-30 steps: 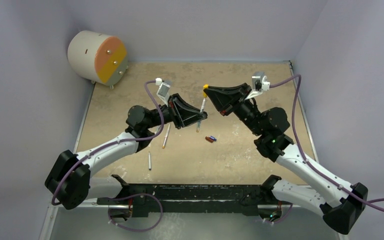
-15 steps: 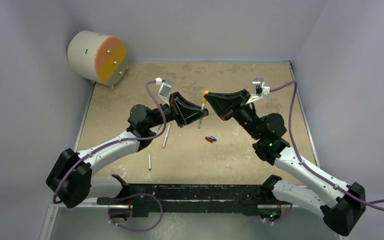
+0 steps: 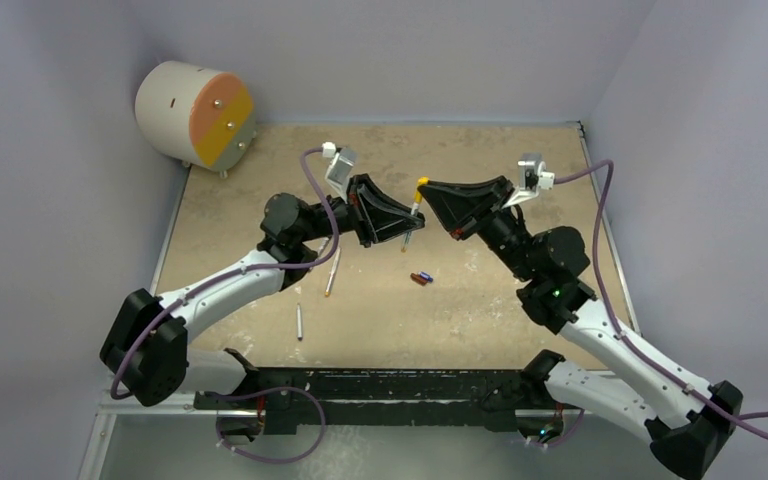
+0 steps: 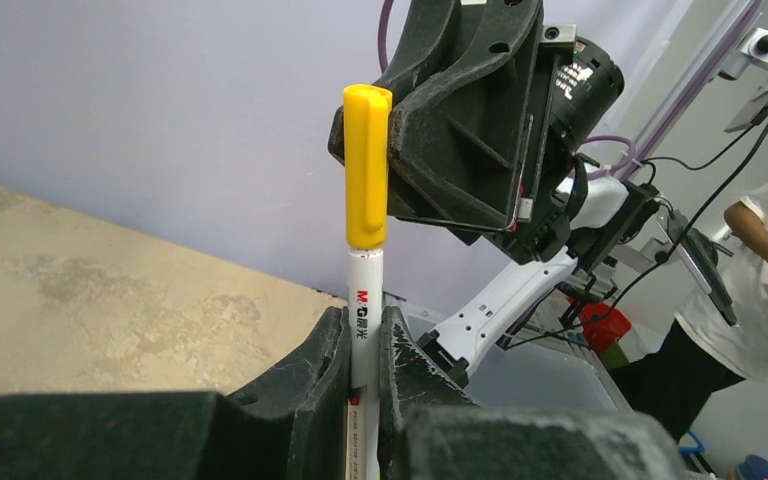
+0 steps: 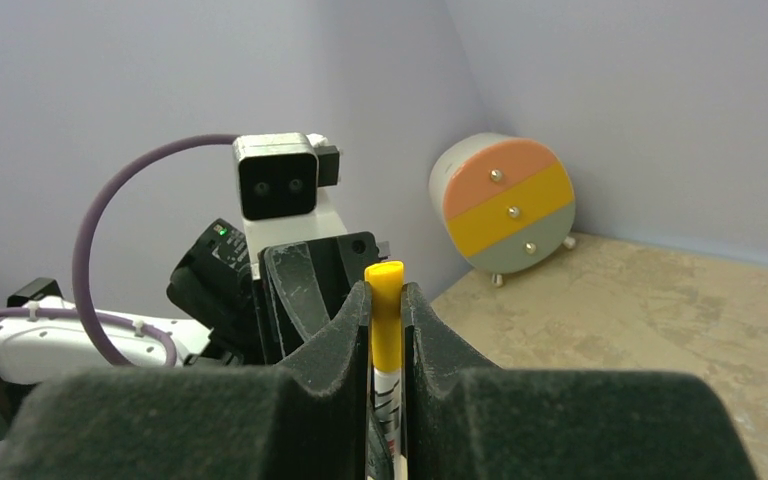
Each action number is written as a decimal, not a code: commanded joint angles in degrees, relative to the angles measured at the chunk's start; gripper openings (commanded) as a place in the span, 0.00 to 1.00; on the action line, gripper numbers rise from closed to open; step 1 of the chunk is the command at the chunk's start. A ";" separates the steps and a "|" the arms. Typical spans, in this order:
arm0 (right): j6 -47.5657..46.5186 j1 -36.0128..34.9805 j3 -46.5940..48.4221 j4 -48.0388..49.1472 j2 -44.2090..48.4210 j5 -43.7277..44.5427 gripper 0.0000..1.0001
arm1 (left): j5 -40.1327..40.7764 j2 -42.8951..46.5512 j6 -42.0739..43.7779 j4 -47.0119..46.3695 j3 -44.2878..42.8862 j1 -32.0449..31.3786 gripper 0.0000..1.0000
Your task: Insert the pens into the pen caps
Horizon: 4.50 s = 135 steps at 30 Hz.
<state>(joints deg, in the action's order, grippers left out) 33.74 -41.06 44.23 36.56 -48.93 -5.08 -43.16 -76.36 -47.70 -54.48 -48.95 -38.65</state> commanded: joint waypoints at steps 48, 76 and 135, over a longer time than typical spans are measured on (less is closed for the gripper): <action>-4.19 -0.78 9.69 -20.33 -5.01 -8.50 0.00 | -1.02 7.65 16.94 15.07 -8.76 -0.45 0.00; -0.07 -1.70 -11.40 -13.92 -7.01 -19.39 0.00 | 3.84 4.62 22.96 17.64 -20.38 -0.12 0.00; -8.54 -5.00 6.23 -33.79 1.97 -3.48 0.36 | -13.08 7.70 18.92 23.19 -14.47 -1.07 0.00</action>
<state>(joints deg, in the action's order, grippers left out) 26.57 -46.09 51.18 11.64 -46.50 -8.58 -56.60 -72.36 -30.30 -23.35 -61.91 -39.33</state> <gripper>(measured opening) 0.342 0.086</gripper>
